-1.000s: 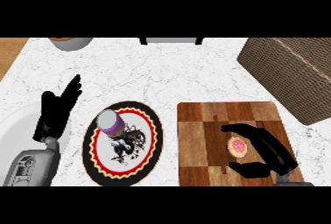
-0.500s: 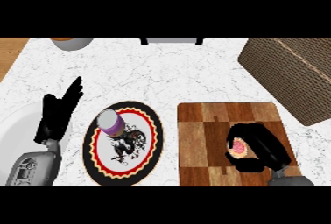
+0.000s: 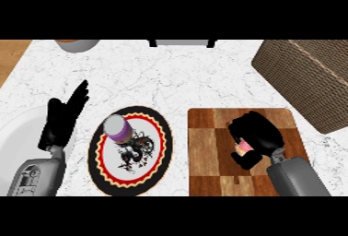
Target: Pick the cupcake from the cutting board and place it in the basket
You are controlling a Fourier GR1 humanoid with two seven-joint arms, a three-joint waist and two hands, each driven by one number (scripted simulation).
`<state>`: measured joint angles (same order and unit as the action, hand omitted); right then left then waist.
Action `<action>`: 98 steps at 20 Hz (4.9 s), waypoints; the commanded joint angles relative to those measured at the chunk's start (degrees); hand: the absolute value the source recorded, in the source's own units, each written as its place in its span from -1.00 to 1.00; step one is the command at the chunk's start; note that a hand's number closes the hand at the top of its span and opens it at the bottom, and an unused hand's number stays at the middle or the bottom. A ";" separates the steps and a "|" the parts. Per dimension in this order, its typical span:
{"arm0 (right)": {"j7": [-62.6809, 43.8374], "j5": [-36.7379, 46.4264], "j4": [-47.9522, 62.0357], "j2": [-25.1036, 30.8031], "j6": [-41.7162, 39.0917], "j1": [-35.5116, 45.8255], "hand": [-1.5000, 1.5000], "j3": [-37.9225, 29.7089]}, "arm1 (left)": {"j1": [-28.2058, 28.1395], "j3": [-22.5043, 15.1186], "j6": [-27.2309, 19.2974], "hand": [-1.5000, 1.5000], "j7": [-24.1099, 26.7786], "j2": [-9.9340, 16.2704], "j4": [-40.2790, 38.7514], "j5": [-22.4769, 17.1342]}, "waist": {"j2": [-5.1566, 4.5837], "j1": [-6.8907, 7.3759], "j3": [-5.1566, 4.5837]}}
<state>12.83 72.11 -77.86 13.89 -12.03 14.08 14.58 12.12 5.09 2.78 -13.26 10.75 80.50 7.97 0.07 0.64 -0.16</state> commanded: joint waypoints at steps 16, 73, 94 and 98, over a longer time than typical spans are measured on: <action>-19.47 -38.41 -34.76 -13.77 -27.65 8.27 1.00 -23.75 | 0.74 2.37 -0.97 0.00 1.91 0.53 -3.06 -0.09 | 0.29 -2.28 0.06; 11.80 -25.30 61.55 30.84 -4.02 46.98 -1.00 -33.36 | 1.42 -0.21 0.08 0.00 0.10 -1.42 -0.28 0.94 | -1.01 1.72 0.27; 8.26 -40.88 69.15 45.99 0.87 46.34 -1.00 -52.24 | 2.46 -0.98 -0.15 0.00 -1.87 -2.36 1.29 1.09 | -1.25 1.97 0.46; 11.57 -40.77 70.38 48.22 -2.64 41.45 -1.00 -52.19 | 2.00 -1.02 0.09 0.00 1.12 -2.43 -1.41 1.38 | -1.93 2.13 0.56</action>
<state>23.25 31.91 -8.52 58.86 -11.93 58.53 -36.84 14.98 4.79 2.97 -13.68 9.04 79.95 8.91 -1.54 2.66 0.32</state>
